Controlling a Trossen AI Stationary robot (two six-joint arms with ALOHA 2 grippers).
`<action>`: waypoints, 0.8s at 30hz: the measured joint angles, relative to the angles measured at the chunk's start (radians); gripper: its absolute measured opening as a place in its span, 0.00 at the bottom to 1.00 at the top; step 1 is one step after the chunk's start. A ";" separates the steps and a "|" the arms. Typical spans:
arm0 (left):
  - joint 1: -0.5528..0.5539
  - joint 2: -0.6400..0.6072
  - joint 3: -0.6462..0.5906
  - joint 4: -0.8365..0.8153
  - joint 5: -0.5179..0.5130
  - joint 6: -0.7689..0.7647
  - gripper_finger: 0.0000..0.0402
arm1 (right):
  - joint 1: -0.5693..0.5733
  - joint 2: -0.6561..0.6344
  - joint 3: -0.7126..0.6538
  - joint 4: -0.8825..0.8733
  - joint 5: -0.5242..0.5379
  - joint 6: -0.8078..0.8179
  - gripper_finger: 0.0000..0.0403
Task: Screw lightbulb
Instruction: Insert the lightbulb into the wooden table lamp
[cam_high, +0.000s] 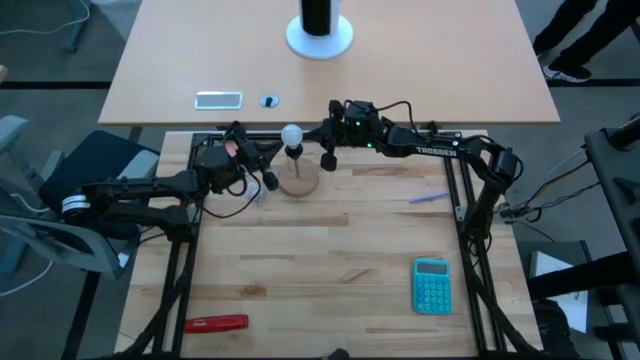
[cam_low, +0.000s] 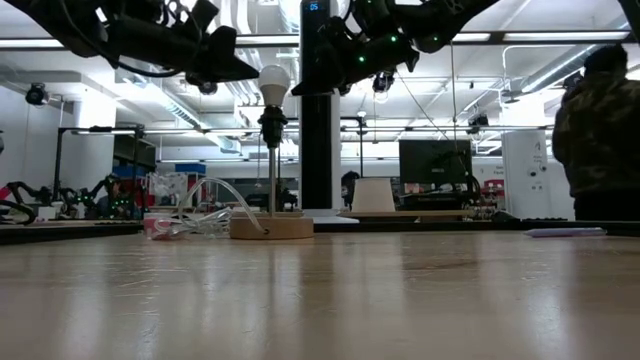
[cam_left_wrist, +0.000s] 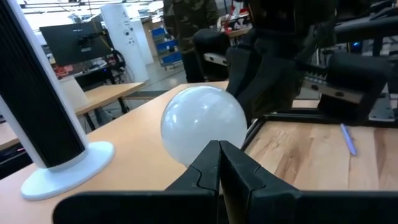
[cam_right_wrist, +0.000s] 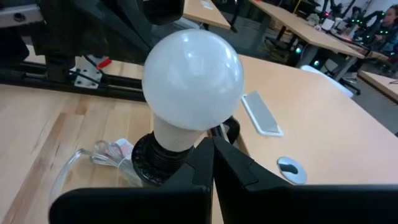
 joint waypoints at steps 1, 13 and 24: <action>0.000 0.001 0.000 -0.003 0.000 0.000 0.00 | 0.000 0.000 0.000 0.001 0.000 0.000 0.01; 0.001 0.004 0.000 -0.008 -0.002 0.000 0.00 | 0.000 -0.002 0.000 0.040 -0.001 -0.018 0.01; 0.001 0.004 0.000 -0.008 -0.073 -0.016 0.00 | 0.010 -0.003 0.000 0.034 -0.063 -0.016 0.01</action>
